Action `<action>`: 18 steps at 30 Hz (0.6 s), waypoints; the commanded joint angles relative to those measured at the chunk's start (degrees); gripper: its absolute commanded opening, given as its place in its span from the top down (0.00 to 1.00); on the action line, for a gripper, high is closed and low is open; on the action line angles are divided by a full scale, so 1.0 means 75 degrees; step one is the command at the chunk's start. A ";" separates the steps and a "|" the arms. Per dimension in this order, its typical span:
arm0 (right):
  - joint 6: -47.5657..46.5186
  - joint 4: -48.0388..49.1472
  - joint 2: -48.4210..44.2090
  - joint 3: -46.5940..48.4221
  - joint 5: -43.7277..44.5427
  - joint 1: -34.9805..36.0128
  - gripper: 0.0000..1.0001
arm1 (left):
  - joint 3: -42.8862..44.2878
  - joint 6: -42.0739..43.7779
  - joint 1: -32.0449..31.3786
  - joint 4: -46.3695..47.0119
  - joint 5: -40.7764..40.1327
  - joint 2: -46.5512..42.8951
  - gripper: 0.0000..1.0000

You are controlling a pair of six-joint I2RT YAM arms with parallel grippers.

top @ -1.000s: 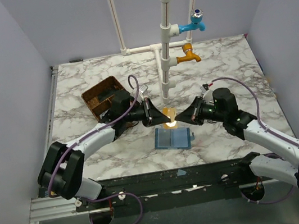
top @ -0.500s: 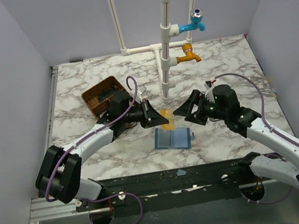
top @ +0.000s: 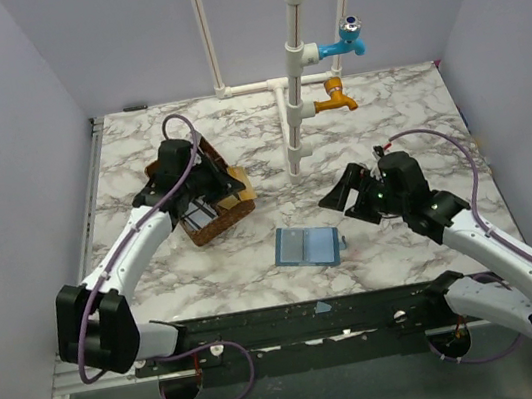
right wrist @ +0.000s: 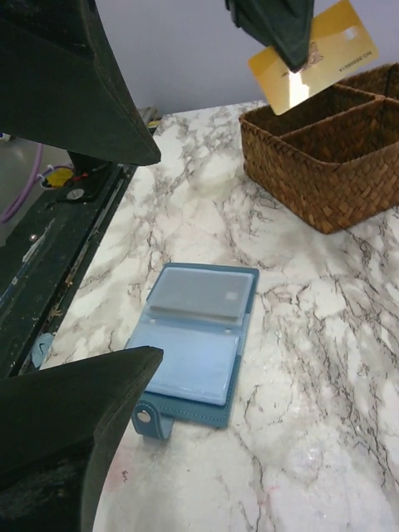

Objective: Take the credit cards out of the card holder
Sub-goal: Place the credit card in the storage box.

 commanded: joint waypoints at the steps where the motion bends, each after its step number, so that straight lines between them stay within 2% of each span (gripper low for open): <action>1: -0.0350 -0.0297 0.0070 0.0199 0.0365 -0.0022 0.07 | 0.0381 0.0581 0.0622 -0.0775 -0.0936 0.0562 1.00; 13: -0.0537 -0.0363 0.0052 0.0149 0.0458 -0.0025 0.07 | 0.1610 0.0963 0.0985 -0.1196 -0.1336 0.2217 0.99; 15: -0.0545 -0.0375 0.0029 0.0115 0.0467 -0.0030 0.07 | 0.1686 0.1047 0.0999 -0.1213 -0.1318 0.2306 0.85; 18: -0.0539 -0.0392 0.0037 0.0108 0.0464 -0.0023 0.07 | 0.1733 0.1154 0.0999 -0.1194 -0.1270 0.2302 0.45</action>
